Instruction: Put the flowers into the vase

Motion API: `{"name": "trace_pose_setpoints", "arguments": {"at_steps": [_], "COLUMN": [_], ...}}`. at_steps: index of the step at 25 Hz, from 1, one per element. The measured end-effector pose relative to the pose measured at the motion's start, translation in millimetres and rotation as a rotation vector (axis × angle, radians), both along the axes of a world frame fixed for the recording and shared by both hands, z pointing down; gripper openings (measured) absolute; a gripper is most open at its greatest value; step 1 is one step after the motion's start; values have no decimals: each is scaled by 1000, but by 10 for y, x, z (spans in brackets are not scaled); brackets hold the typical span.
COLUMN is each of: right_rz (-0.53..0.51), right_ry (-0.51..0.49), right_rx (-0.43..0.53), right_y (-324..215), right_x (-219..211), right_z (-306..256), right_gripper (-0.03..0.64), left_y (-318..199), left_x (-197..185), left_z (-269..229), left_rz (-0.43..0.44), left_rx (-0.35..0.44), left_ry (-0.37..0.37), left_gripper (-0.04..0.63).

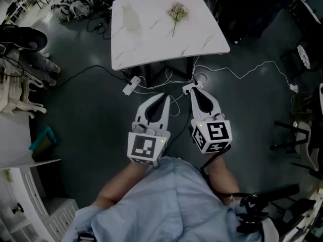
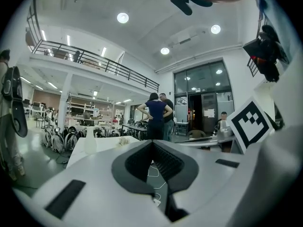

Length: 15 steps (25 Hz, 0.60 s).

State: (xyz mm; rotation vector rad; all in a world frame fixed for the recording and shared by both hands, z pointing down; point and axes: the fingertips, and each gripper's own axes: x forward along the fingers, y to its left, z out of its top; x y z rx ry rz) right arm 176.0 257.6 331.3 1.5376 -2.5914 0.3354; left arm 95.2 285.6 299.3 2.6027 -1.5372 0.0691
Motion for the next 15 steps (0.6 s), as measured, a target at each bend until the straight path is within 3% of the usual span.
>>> {"name": "trace_pose_setpoints", "arguments": {"at_steps": [7,15], "right_rz": [3,48], "right_ry": [6,38], "right_rx": [11,23], "right_y": [-723,-1210], "right_x": [-450,-370], "right_z": [-105,-223], "right_gripper": [2,2], "left_y": [-681,-1122], "left_x": [-410,-379], "left_z": [-41,34], "left_rz": [20,54], "left_rx": [1,-16], "left_ry": [16,46], "left_gripper": [5,5]}}
